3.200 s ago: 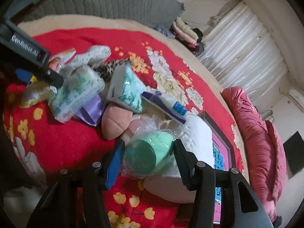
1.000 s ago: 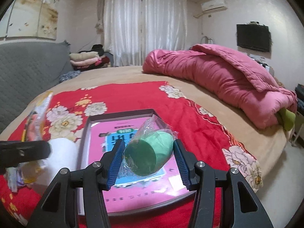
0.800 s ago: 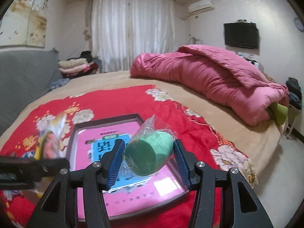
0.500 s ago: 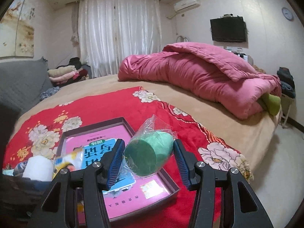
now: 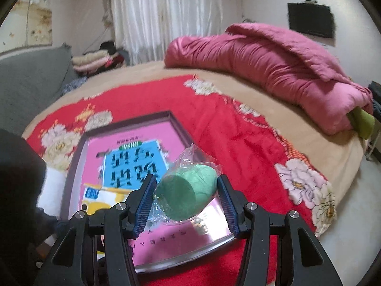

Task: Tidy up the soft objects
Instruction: 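Carry both items into the pink tray and open both tools to release them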

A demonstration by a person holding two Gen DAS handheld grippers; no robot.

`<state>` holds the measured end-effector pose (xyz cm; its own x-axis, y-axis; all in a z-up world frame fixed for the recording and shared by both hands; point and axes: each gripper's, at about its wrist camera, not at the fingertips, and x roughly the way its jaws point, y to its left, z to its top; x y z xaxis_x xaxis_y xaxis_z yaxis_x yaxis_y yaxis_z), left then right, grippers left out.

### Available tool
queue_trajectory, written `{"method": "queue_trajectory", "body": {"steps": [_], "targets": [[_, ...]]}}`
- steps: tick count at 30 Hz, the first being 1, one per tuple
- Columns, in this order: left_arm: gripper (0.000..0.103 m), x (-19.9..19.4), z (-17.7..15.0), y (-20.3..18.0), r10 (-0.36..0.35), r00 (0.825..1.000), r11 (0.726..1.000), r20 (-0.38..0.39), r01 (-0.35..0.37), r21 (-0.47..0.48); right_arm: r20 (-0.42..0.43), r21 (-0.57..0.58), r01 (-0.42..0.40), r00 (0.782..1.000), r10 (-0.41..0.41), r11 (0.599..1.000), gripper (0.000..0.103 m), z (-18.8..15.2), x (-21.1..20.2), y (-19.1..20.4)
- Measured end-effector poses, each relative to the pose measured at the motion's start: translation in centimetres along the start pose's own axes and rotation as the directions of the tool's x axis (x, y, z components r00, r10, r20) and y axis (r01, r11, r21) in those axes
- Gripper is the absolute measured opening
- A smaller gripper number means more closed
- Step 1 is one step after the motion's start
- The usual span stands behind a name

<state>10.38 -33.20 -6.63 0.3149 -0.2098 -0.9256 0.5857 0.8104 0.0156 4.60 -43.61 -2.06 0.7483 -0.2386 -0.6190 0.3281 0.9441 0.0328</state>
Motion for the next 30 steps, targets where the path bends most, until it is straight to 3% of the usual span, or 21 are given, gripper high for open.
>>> {"method": "queue_trajectory", "body": {"steps": [11,14,18,24,26,30], "targets": [[0.061,0.0,0.1,0.1,-0.015,1.000,1.000,-0.004,0.015,-0.015,-0.113,0.012,0.002,0.994,-0.001,1.000,0.057,-0.7,2.5,0.0],[0.061,0.1,0.2,0.2,-0.020,1.000,1.000,-0.005,0.020,-0.020,-0.105,0.026,0.005,0.994,-0.002,1.000,0.068,-0.7,2.3,-0.3],[0.061,0.1,0.2,0.2,-0.022,1.000,0.999,-0.006,0.022,-0.023,-0.097,0.034,0.010,0.995,-0.006,0.999,0.074,-0.8,2.1,-0.5],[0.061,0.5,0.6,0.2,-0.034,0.999,0.999,-0.022,0.033,-0.044,0.002,0.122,0.070,0.997,-0.071,0.990,0.075,-0.7,0.0,-2.4],[0.062,1.0,1.0,0.3,-0.067,0.997,0.996,-0.042,0.064,-0.060,0.031,0.159,0.099,0.994,-0.105,0.982,0.076,-0.7,-0.7,-3.2],[0.062,1.4,1.3,0.3,-0.040,0.998,0.998,-0.044,0.038,-0.053,0.031,0.217,0.128,0.990,-0.138,0.968,0.076,-0.8,-0.9,-4.6]]}}
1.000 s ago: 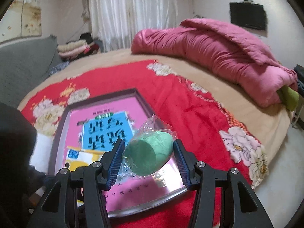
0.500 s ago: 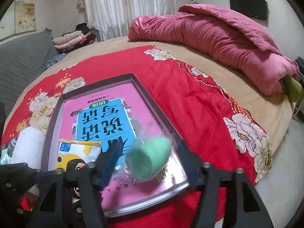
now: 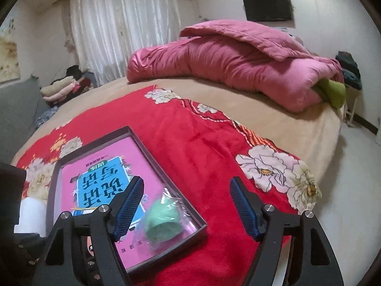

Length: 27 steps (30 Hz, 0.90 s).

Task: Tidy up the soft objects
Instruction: 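Carry both items into the pink tray and open both tools to release them, then move both open tools back over the pile of items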

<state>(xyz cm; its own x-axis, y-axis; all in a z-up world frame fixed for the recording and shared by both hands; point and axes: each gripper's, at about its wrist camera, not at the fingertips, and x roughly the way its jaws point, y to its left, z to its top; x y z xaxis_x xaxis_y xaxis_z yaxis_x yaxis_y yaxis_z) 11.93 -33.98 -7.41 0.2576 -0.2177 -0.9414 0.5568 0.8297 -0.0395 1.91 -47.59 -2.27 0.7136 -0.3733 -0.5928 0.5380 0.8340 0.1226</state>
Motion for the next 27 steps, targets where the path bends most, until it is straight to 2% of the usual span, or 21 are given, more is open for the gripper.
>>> {"method": "queue_trajectory", "body": {"steps": [4,12,21,27], "targets": [[0.062,-0.1,-0.3,0.4,-0.012,1.000,1.000,0.012,0.012,-0.019,-0.006,0.008,0.007,1.000,-0.007,1.000,0.076,0.0,0.1,-0.2],[0.063,-0.7,-0.7,0.8,-0.109,0.993,0.991,0.044,0.112,-0.069,-0.012,-0.004,0.008,1.000,-0.008,1.000,0.076,-0.1,0.4,0.0],[0.063,-2.1,-1.3,0.9,-0.096,0.990,0.991,0.099,0.104,-0.079,-0.017,-0.002,0.006,1.000,-0.006,1.000,0.076,-0.3,0.6,0.0],[0.070,-4.6,-2.1,0.7,-0.068,0.984,0.994,0.166,0.081,-0.071,-0.017,-0.009,0.004,1.000,-0.004,1.000,0.076,-0.4,0.6,0.1]]}}
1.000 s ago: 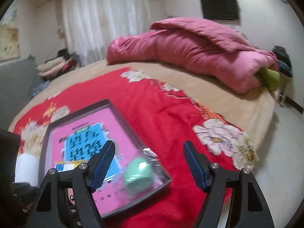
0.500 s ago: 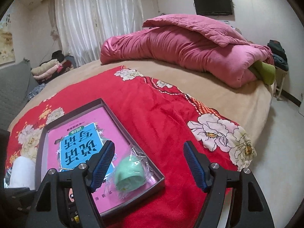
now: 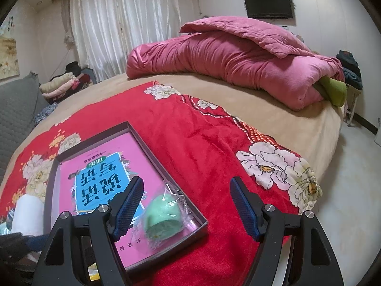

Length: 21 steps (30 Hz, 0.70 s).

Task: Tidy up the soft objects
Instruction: 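Move both open tools back over the pile of items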

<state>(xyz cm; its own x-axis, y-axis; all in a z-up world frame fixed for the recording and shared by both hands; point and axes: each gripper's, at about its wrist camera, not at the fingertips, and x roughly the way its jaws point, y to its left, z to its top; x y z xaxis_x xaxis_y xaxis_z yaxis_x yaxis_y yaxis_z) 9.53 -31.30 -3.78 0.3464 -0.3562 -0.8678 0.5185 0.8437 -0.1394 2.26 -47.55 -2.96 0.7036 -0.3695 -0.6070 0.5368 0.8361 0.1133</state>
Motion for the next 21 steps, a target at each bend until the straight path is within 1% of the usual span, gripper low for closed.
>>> {"method": "queue_trajectory", "body": {"steps": [3,7,13,21], "targets": [[0.071,-1.1,-0.1,0.1,0.028,0.999,1.000,0.030,-0.028,0.006,-0.002,-0.008,0.000,1.000,0.000,1.000,0.076,0.0,0.0,0.1],[0.071,-2.6,-0.7,0.7,0.030,0.998,1.000,0.063,-0.029,-0.010,0.002,-0.015,0.000,1.000,0.000,1.000,0.076,0.0,-0.1,0.3],[0.071,-5.0,-2.0,2.2,0.053,0.993,0.998,0.106,-0.051,-0.022,0.022,-0.049,0.003,1.000,-0.002,0.999,0.076,0.1,-0.7,1.0],[0.071,-7.5,-4.5,6.3,0.065,0.991,0.992,0.116,-0.051,-0.119,0.045,-0.133,0.012,0.999,-0.006,0.991,0.076,0.0,-1.7,2.7]]}}
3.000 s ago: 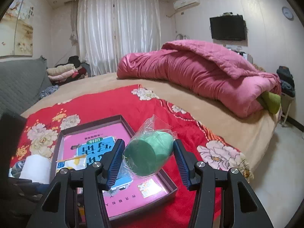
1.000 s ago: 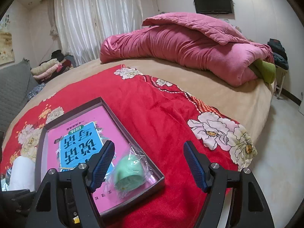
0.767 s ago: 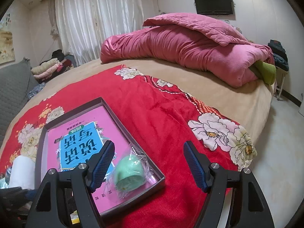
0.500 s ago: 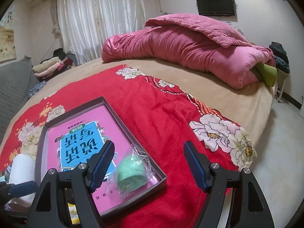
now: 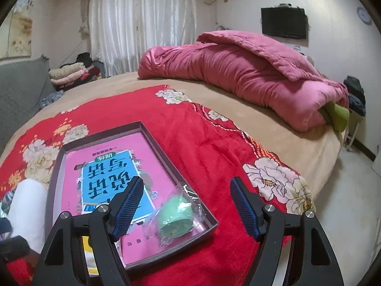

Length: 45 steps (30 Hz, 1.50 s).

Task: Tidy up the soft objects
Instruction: 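Move both open tools back over the pile of items, then grasp the white floral cloth with left tool while right tool grasps the blue-white packet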

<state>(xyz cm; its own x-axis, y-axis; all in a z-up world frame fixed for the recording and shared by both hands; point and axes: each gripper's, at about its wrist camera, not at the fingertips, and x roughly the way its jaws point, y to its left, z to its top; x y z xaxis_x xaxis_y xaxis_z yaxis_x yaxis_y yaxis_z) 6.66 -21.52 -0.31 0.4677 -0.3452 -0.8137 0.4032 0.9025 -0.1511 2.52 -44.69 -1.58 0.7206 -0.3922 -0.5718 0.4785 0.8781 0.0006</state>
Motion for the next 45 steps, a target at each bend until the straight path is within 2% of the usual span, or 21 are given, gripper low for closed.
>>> {"method": "queue_trajectory", "body": {"steps": [9,11,15,21,25,32,34,38,45], "targets": [[0.071,-2.2,-2.6,3.3,-0.006,1.000,0.998,0.010,0.007,-0.065,0.046,-0.110,0.002,0.999,0.003,0.994,0.076,-0.1,-2.1,2.5],[0.071,-3.0,-2.7,4.7,-0.007,1.000,0.995,0.024,0.009,-0.095,0.056,-0.152,-0.010,0.998,0.018,0.988,0.076,-0.1,-2.9,3.5],[0.071,-4.4,-2.7,7.3,0.041,0.997,0.990,0.066,-0.031,-0.141,0.078,-0.219,-0.046,0.995,0.065,0.975,0.076,-0.2,-4.8,5.6],[0.071,-4.8,-4.2,11.8,0.065,0.997,0.973,0.042,-0.054,-0.226,0.091,-0.311,-0.121,0.983,0.157,0.943,0.076,-0.6,-7.7,9.5],[0.071,-4.8,-5.8,14.5,0.063,0.998,0.958,0.017,-0.055,-0.282,0.089,-0.381,-0.177,0.970,0.227,0.908,0.076,-1.2,-9.7,12.5],[0.071,-5.7,-8.3,19.1,-0.027,0.999,0.925,0.027,0.035,-0.378,0.076,-0.479,-0.239,0.947,0.311,0.845,0.076,-2.4,-12.1,16.5],[0.071,-5.7,-8.9,20.4,-0.024,0.999,0.917,0.026,0.032,-0.398,0.073,-0.511,-0.240,0.945,0.320,0.826,0.076,-2.9,-12.6,17.5],[0.071,-6.1,-9.7,23.4,0.028,0.999,0.891,0.041,-0.006,-0.454,0.046,-0.562,-0.280,0.929,0.368,0.778,0.076,-3.7,-13.4,19.4],[0.071,-5.1,-9.7,25.6,-0.011,0.996,0.864,0.086,0.053,-0.501,-0.016,-0.634,-0.325,0.913,0.408,0.702,0.076,-5.4,-13.7,22.2]]}}
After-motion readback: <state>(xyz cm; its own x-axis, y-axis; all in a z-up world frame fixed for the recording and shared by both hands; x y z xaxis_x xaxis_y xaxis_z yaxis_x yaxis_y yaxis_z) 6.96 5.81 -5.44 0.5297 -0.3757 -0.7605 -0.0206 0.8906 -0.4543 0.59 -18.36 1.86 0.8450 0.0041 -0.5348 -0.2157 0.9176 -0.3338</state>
